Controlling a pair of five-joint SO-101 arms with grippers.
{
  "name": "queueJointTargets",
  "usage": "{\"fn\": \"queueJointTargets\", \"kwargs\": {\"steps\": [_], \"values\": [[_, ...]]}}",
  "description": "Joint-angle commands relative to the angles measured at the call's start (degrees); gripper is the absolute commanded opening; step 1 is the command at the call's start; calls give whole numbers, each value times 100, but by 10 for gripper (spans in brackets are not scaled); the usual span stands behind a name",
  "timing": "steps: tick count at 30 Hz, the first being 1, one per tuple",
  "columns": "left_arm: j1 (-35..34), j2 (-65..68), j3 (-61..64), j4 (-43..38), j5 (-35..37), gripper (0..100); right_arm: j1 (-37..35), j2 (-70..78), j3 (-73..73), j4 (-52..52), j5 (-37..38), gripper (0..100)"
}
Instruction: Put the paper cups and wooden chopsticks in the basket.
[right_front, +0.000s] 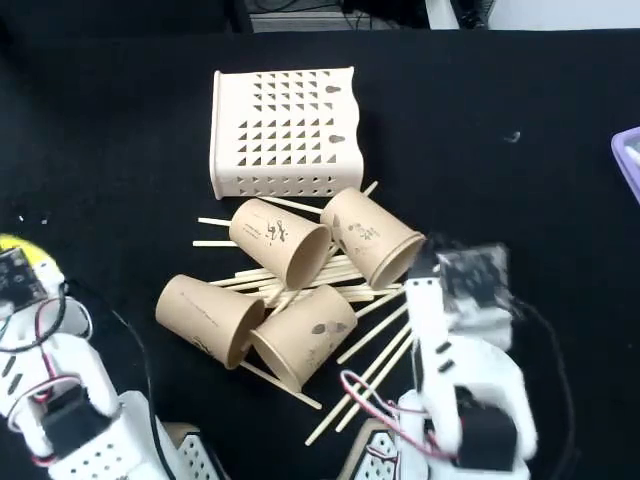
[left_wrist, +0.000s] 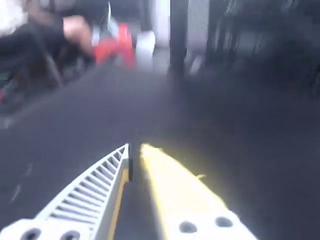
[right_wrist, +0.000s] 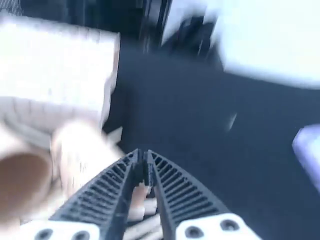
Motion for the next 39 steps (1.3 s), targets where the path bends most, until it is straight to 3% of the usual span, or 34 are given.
{"fn": "queueJointTargets", "kwargs": {"steps": [1, 5, 11, 16, 19, 22, 26, 32, 39], "values": [[1182, 431, -1455, 404, 466, 241, -273, 84, -1385, -123, -97, 22], [2123, 1934, -2536, 967, 466, 213, -923, 1508, -2580, 255, -114, 23], [2826, 5292, -4040, 1565, 475, 211, -1275, 4145, -3785, 545, -756, 65], [2879, 7420, -5393, 1609, 826, 211, -1187, 6053, -3442, -659, -1327, 205], [2879, 8404, -6281, 1644, 1213, 234, -976, 6905, -2923, -1705, -1574, 217], [2879, 9275, -7116, 1635, 1336, 292, -624, 7468, -2466, -2585, -1767, 204], [3011, 10330, -8251, 1653, 1380, 299, -492, 7952, -2123, -3226, -1916, 190], [3424, 11622, -9279, 1653, 1380, 299, -492, 8330, -2114, -3341, -1925, 191], [3354, 12571, -9710, 1653, 1380, 298, -510, 8400, -2114, -3341, -1925, 191]]}}
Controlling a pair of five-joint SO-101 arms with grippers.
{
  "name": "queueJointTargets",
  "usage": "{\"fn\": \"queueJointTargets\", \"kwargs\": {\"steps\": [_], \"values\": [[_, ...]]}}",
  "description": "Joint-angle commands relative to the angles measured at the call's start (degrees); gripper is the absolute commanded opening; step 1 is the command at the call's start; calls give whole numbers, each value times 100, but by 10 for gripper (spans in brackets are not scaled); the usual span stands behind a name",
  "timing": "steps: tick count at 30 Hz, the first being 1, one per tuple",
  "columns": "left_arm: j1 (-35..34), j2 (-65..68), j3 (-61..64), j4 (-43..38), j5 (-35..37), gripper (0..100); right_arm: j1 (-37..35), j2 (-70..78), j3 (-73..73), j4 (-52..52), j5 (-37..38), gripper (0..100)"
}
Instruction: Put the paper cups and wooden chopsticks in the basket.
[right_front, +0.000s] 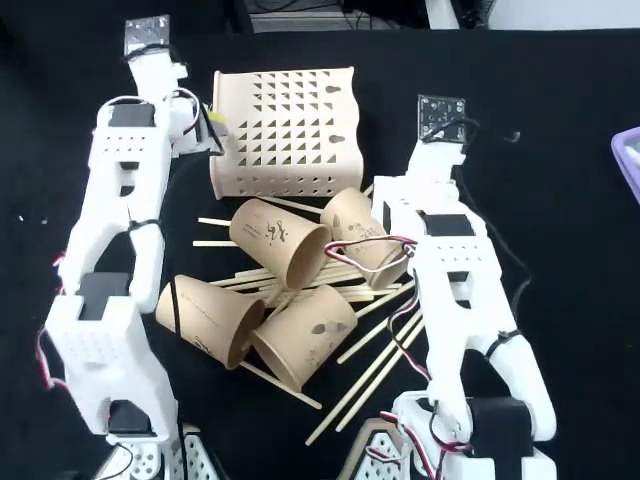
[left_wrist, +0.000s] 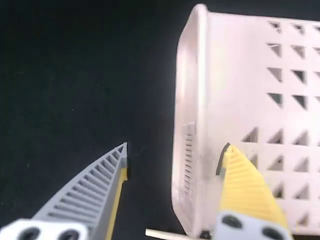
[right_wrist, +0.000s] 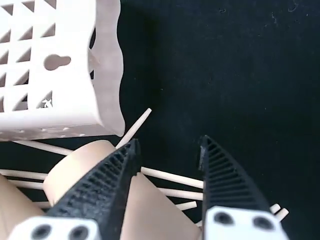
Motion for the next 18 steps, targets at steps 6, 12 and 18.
{"fn": "queueJointTargets", "kwargs": {"steps": [6, 12, 18], "values": [[-242, 554, -444, 44, 26, 298, -229, -4, -4, -158, -35, 191], [-602, 624, -426, 44, 18, 298, -255, -4, -4, -158, -35, 191], [-875, 624, -435, 299, -9, 298, -255, -4, -4, -158, -26, 191]]}}
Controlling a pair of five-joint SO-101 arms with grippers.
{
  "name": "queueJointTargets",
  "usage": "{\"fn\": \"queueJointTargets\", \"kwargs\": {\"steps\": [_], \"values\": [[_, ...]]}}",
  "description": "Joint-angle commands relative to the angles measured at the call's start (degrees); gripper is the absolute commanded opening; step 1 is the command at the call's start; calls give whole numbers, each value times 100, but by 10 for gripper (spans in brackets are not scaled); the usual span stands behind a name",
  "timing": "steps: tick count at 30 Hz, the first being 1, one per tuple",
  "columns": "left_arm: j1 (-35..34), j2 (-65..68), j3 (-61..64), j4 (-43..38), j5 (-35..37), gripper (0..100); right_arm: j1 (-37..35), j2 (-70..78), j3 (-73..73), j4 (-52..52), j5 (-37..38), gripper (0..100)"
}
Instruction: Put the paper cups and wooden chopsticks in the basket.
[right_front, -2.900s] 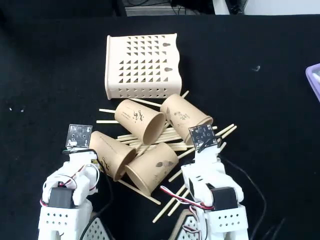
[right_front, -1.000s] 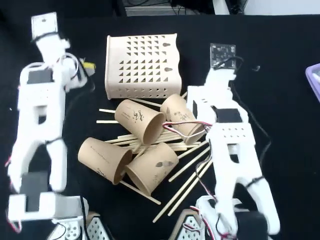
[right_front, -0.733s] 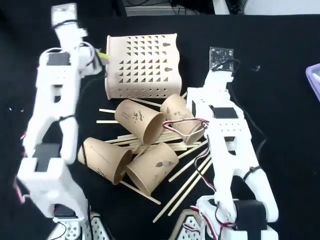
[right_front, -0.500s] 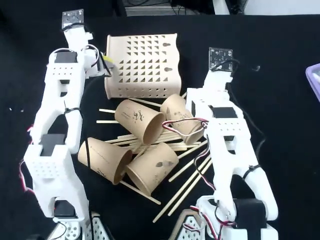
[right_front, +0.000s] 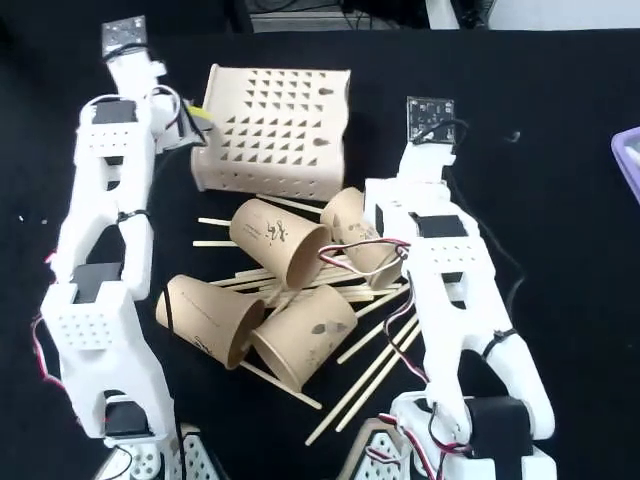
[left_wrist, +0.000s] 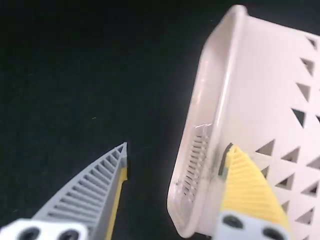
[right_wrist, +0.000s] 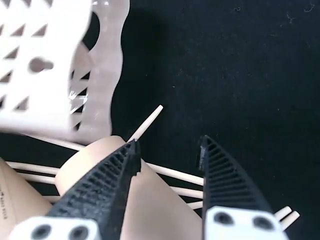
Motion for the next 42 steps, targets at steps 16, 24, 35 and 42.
{"fn": "queueJointTargets", "kwargs": {"steps": [16, 24, 35, 42], "values": [[-1033, 0, 259, 299, -44, 298, -70, -4, 31, -141, -18, 191], [-1086, -70, 215, 352, -44, 298, -70, -4, 40, -141, -26, 191], [-1701, -1064, -1042, 2057, 0, 299, -79, 4, 57, -264, -53, 191], [-1323, -1609, -2132, 3209, 18, 299, -79, -4, 233, -510, -53, 191]]}}
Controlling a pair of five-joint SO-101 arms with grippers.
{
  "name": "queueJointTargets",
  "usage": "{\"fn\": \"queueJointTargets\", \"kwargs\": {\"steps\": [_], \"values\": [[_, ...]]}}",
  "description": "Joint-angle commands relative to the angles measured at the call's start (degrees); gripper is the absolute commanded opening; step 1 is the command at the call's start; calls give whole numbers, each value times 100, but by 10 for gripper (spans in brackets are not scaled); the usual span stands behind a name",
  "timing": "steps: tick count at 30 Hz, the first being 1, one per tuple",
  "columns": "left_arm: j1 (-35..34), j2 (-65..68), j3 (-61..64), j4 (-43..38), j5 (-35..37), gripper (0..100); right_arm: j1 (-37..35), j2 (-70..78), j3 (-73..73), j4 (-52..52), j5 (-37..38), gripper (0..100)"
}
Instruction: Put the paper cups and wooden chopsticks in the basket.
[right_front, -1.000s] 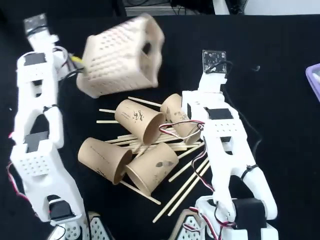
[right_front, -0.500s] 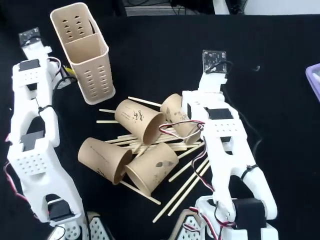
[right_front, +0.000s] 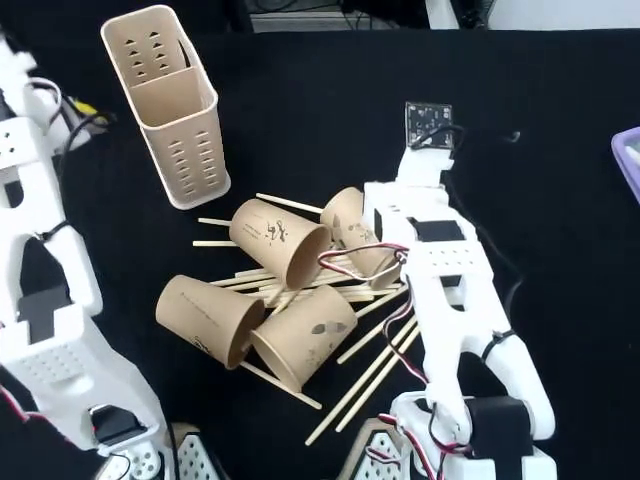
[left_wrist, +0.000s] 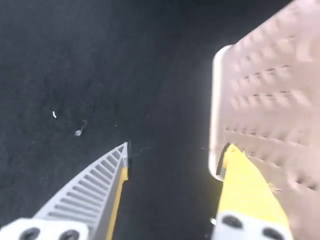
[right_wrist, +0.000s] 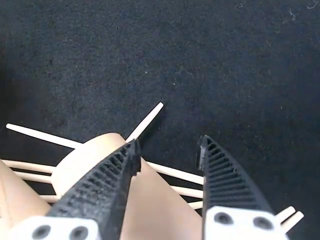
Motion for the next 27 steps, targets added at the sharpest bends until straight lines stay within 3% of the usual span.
{"fn": "queueJointTargets", "kwargs": {"steps": [1, 3, 11, 16, 27], "values": [[338, -563, -892, 589, 26, 299, -62, -4, -48, -176, -53, 191], [444, -659, -1182, 826, 88, 299, -62, -4, -48, -176, -53, 191], [1121, -747, -1974, 1345, 1538, 304, -62, -4, -48, -176, -53, 191], [1648, -651, -1332, 1284, 1635, 302, -62, -4, -48, -167, -53, 191], [1701, -352, -611, 1178, 1635, 300, -62, -4, -48, -158, -53, 191]]}}
